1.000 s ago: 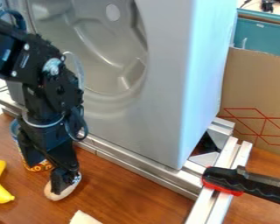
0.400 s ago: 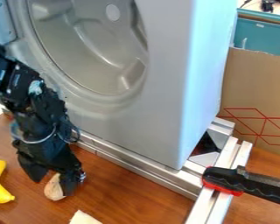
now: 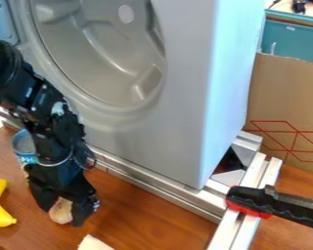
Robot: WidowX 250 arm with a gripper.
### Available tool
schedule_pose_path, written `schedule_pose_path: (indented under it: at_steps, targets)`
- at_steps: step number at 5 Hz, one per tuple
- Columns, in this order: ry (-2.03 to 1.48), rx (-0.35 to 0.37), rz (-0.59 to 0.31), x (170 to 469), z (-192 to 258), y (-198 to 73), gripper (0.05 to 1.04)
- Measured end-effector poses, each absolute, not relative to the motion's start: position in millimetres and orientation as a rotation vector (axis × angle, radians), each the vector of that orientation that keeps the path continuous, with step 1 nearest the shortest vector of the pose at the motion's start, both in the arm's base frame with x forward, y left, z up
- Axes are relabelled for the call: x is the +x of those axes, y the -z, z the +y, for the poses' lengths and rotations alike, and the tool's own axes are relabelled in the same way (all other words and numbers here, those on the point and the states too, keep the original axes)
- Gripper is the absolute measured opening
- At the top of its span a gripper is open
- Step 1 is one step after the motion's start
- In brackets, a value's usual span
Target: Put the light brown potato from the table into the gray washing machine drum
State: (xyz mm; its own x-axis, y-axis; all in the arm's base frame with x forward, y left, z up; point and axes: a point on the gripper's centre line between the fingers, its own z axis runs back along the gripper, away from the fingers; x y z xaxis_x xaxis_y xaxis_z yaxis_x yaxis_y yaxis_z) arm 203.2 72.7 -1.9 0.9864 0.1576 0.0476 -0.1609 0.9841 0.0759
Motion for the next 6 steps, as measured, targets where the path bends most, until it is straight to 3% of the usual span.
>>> schedule_pose_path:
  at_steps: [2,3,4,5,6]
  targets:
    - [-0.173,0.153,0.054,208,79,20,1.001]
    - [-0.179,0.147,0.082,205,78,28,0.996]
    - [-0.179,0.130,0.079,206,76,29,0.930]
    - [-0.178,0.115,0.082,200,72,29,0.660]
    - [-0.178,0.097,0.040,197,67,18,0.506]
